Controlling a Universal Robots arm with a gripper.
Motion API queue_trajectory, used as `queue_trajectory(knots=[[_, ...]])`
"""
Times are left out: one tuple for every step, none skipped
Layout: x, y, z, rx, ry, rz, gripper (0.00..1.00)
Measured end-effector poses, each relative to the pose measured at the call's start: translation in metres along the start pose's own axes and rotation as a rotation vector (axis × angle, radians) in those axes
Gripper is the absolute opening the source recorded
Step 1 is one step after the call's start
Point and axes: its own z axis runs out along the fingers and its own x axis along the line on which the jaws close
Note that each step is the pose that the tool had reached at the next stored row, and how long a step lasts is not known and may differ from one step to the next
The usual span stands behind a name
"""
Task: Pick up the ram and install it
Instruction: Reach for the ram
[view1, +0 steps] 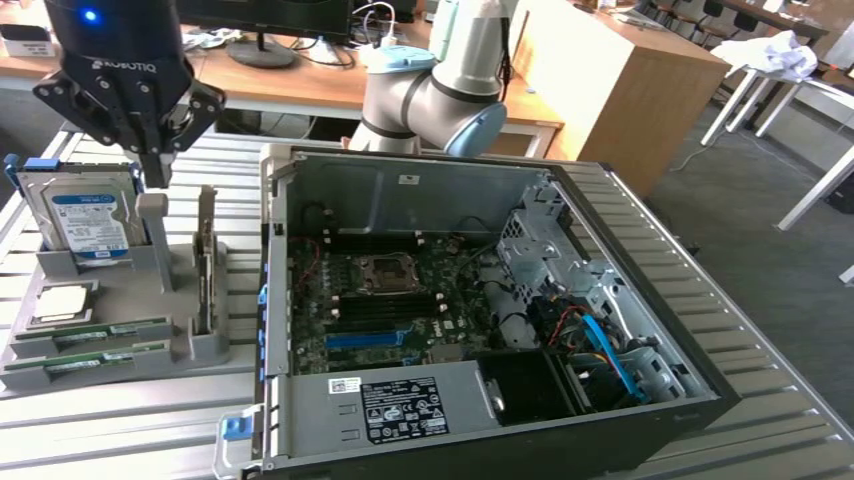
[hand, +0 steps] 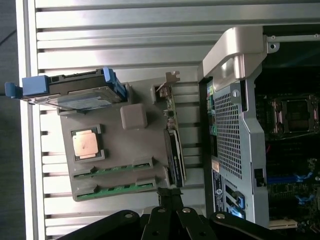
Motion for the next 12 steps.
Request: queue_trajectory(knots=[[0.0, -0.0008, -0.0001, 0.0004, 0.0, 0.0, 0.11], [-0.0001, -0.0017, -0.0001, 0.0007, 0.0001, 0.0, 0.11], [-0.0002, -0.0024, -0.0001, 0.0009, 0.0, 0.0, 0.11], [-0.0002, -0.0032, -0.0001, 0.0009, 0.0, 0.0, 0.11], [-0.0003, -0.004, -0.0002, 0.0011, 0.0001, 0.0, 0.11], [-0.0003, -0.0048, -0.0002, 0.0012, 0.0001, 0.0, 0.11], [-0.0004, -0.0056, -0.0002, 0.0012, 0.0, 0.0, 0.11], [-0.0005, -0.0066, -0.0003, 0.0013, 0.0, 0.0, 0.11], [-0.0006, -0.0076, -0.0003, 0.0013, 0.0, 0.0, 0.11], [-0.0006, -0.0086, -0.0004, 0.0013, 0.0, 0.0, 0.11], [-0.0007, -0.0095, -0.0004, 0.0014, 0.0001, 0.0, 0.11], [-0.0008, -0.0105, -0.0004, 0.0014, 0.0, 0.0, 0.11]])
